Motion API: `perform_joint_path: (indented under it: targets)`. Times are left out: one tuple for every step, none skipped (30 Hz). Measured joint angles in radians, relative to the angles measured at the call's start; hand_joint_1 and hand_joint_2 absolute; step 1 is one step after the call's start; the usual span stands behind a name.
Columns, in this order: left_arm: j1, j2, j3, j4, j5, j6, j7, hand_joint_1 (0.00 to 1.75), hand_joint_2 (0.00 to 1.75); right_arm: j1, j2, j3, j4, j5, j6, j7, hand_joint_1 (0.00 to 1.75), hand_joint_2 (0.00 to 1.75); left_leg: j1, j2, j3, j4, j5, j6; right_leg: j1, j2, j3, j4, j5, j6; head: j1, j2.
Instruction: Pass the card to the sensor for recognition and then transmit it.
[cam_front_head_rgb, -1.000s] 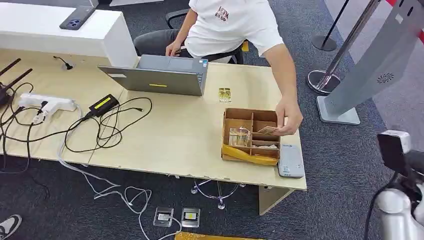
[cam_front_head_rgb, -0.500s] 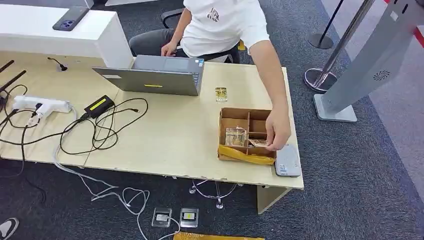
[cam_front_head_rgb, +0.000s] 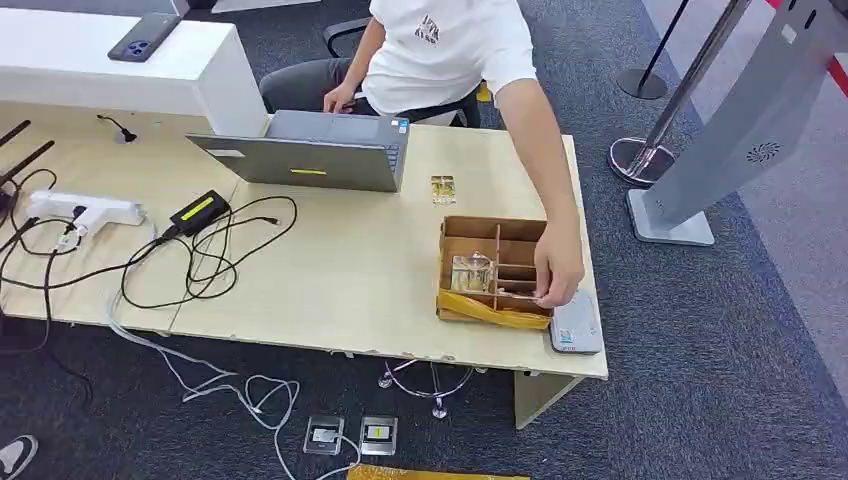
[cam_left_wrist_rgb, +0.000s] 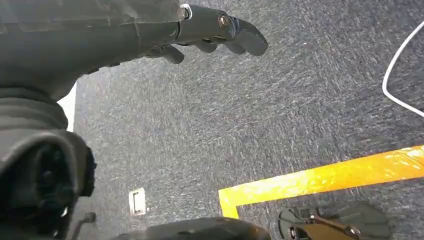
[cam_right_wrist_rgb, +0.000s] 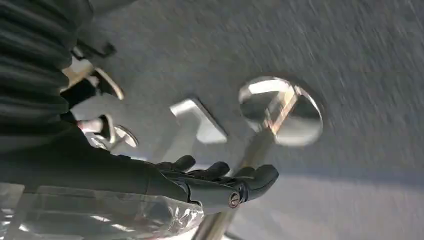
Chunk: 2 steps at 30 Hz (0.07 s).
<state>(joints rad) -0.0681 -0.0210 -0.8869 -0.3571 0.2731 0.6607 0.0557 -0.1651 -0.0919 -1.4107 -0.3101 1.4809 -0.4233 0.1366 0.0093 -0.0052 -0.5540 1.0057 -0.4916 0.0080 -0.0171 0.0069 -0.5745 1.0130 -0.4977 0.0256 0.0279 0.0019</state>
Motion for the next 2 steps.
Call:
perform_joint_path:
  targets:
    - [0.000,0.001,0.000,0.000,0.001,0.000,0.002,0.00,0.00,0.001,0.000,0.000,0.017,0.008,0.019,0.001,0.00,1.75,0.000,0.000,0.000,0.000,0.000,0.000,0.000,0.000,0.000,0.000,0.000,0.000,0.000,0.000]
    - [0.000,0.002,0.000,0.000,0.004,0.000,0.003,0.00,0.00,0.001,0.000,0.000,0.033,0.015,0.035,0.004,0.00,1.75,0.000,0.000,0.000,0.000,0.000,0.000,0.000,0.000,0.000,0.000,0.000,0.000,0.000,0.000]
